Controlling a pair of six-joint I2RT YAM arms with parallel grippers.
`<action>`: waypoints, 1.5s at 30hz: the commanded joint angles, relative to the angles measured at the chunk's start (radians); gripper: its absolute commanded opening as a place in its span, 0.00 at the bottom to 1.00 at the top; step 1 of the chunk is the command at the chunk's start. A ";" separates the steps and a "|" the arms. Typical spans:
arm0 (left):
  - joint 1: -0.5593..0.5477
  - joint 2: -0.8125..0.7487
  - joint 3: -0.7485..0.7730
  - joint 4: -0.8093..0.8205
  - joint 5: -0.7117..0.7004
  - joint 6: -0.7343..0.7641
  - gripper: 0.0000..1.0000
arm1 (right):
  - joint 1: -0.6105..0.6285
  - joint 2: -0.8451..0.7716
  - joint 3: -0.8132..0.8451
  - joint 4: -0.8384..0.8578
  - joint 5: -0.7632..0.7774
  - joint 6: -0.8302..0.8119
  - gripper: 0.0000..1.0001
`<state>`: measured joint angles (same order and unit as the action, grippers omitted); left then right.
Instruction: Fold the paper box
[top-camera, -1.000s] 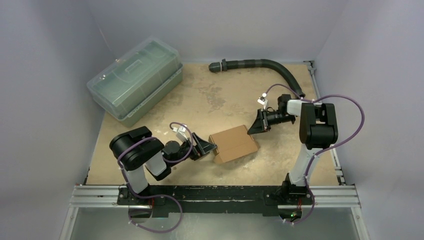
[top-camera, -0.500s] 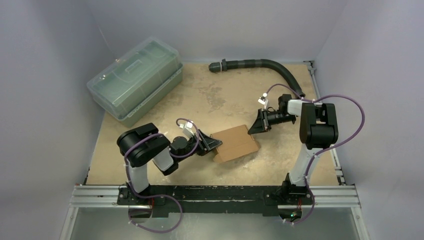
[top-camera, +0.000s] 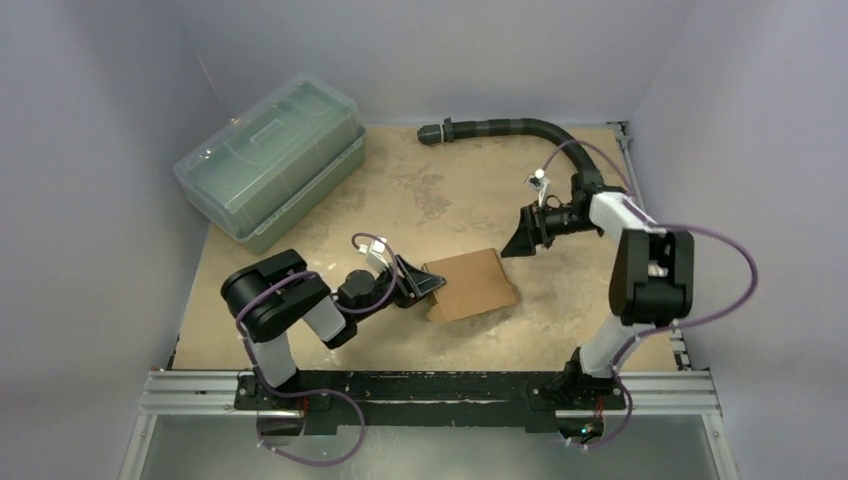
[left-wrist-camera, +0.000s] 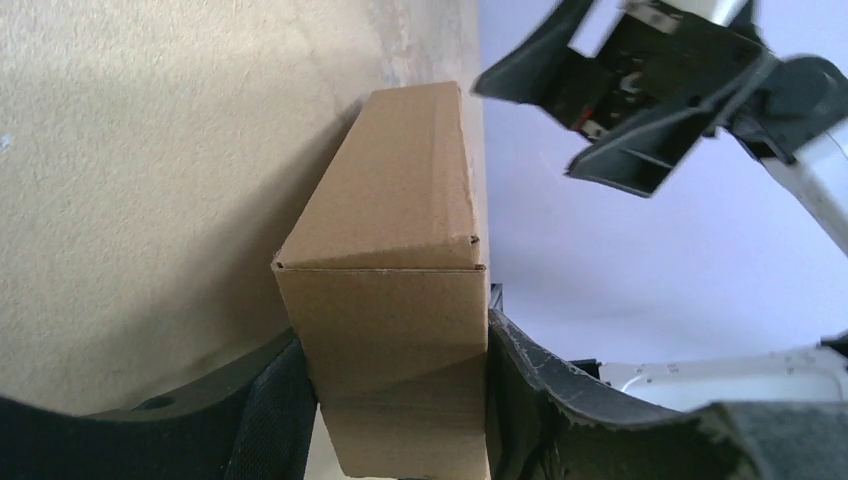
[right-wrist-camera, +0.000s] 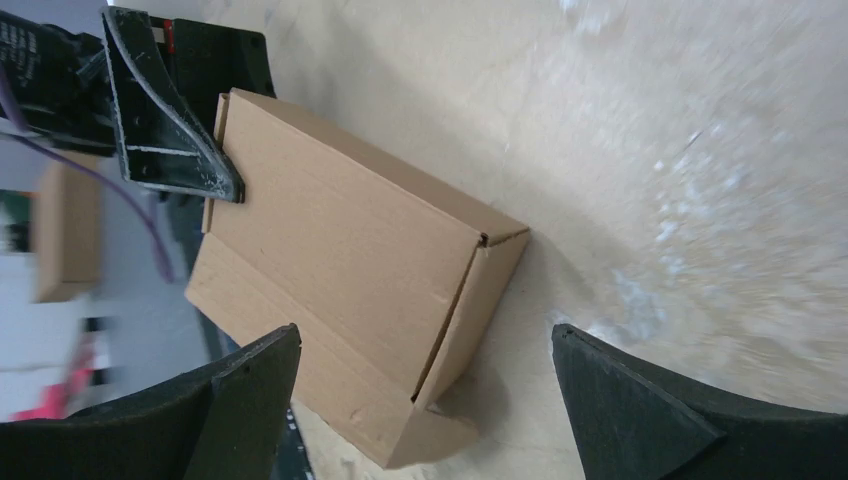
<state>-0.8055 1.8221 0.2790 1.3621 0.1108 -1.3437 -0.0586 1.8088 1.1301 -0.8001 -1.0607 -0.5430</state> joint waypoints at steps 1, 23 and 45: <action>0.024 -0.122 0.018 -0.125 -0.028 0.007 0.15 | -0.009 -0.264 0.029 0.069 0.085 -0.034 0.99; 0.067 -0.524 0.236 -0.971 -0.144 -0.419 0.00 | 0.256 -0.886 -0.514 0.538 0.169 -0.736 0.99; 0.075 -0.574 0.140 -0.838 -0.140 -0.564 0.00 | 0.470 -0.785 -0.781 1.097 0.480 -0.786 0.99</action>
<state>-0.7353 1.2926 0.4278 0.4484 -0.0048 -1.8275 0.3889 0.9962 0.3851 0.1192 -0.6434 -1.3174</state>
